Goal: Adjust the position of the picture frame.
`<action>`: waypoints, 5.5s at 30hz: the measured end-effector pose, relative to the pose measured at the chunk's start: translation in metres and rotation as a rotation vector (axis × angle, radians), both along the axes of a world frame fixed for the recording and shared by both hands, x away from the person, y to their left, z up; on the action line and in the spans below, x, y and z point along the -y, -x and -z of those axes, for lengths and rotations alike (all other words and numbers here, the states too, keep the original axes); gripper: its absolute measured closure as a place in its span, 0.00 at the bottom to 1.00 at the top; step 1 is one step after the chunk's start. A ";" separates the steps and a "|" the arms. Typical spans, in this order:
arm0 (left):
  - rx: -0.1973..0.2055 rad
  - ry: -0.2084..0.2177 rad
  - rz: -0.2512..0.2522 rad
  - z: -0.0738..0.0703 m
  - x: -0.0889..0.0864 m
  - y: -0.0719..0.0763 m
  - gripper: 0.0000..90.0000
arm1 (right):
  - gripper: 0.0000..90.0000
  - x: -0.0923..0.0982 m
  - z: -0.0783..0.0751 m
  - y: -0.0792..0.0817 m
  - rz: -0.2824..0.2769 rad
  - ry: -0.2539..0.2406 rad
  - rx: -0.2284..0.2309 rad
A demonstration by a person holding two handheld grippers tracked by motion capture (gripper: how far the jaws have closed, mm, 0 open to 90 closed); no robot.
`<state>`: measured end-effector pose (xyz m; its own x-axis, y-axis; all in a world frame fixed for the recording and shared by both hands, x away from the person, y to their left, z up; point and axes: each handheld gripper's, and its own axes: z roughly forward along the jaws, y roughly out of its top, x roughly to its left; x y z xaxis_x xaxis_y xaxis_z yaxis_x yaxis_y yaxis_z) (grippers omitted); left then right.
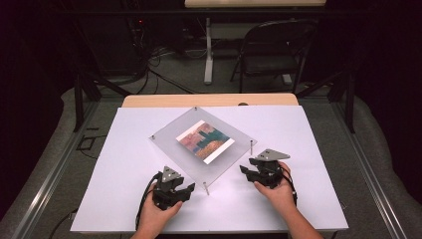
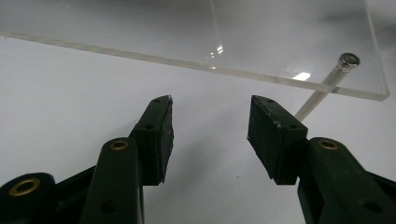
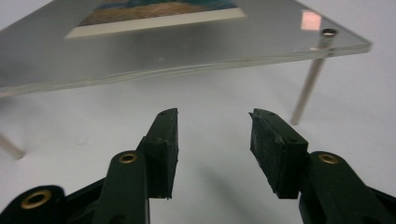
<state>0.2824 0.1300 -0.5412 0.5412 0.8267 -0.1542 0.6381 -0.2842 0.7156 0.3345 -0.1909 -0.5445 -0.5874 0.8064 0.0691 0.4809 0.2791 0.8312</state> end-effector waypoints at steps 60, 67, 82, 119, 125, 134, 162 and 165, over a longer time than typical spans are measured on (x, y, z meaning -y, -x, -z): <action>-0.062 0.012 0.122 0.008 0.037 0.014 0.95 | 0.95 0.006 0.016 -0.056 0.092 0.051 -0.053; -0.073 0.027 0.097 0.005 0.028 0.008 0.95 | 0.95 0.005 0.012 -0.052 0.080 0.053 -0.041; -0.075 0.052 0.030 -0.002 -0.002 -0.017 0.95 | 0.95 0.004 0.004 -0.033 0.062 0.019 -0.044; -0.098 0.084 -0.077 0.003 -0.025 -0.059 0.93 | 0.95 -0.008 0.003 -0.009 0.021 -0.003 -0.074; -0.100 0.085 -0.076 0.005 -0.022 -0.064 0.93 | 0.95 -0.007 0.005 -0.008 0.027 0.002 -0.076; -0.096 0.069 -0.070 0.008 -0.017 -0.065 0.93 | 0.95 -0.003 0.009 -0.012 0.042 0.011 -0.088; -0.090 0.092 -0.082 0.011 -0.019 -0.066 0.92 | 0.95 -0.003 0.017 -0.014 0.056 -0.015 -0.086; -0.097 0.101 -0.084 0.012 -0.020 -0.066 0.91 | 0.90 -0.002 0.017 -0.015 0.053 -0.029 -0.098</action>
<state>0.3487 0.1496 -0.5528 0.4495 0.8460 -0.2867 0.7237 -0.1568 0.6720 0.3494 -0.1893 -0.5617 -0.5334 0.8328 0.1484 0.5738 0.2273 0.7868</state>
